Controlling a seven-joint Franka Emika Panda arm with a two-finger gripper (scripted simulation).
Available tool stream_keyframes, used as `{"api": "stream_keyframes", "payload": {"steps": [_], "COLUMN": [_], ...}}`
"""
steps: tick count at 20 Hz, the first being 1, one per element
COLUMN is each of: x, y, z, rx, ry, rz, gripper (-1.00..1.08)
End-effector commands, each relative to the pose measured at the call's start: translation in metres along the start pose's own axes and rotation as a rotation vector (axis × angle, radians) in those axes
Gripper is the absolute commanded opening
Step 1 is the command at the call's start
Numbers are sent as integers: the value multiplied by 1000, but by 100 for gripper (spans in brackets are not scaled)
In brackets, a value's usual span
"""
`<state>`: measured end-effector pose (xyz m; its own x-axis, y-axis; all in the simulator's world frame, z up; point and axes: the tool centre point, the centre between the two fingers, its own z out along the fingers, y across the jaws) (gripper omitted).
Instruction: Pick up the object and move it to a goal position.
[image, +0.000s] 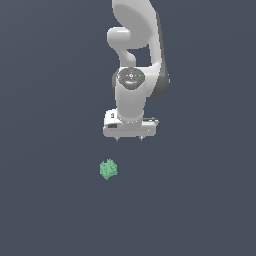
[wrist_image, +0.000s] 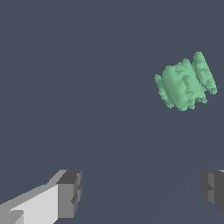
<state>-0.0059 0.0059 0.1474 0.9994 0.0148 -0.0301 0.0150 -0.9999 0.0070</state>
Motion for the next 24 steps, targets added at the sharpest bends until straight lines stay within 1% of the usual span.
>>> {"api": "stream_keyframes", "payload": {"steps": [1, 4, 8, 11, 17, 24], "x": [0, 1, 4, 5, 7, 18], "y": [0, -5, -23, -29, -26, -15], "z": [0, -2, -11, -13, -12, -6], "rx": [0, 5, 25, 32, 30, 27], "ry": [0, 3, 15, 19, 19, 21], "rz": [0, 0, 1, 1, -6, -55], "gripper": [100, 100, 100, 100, 100, 100]}}
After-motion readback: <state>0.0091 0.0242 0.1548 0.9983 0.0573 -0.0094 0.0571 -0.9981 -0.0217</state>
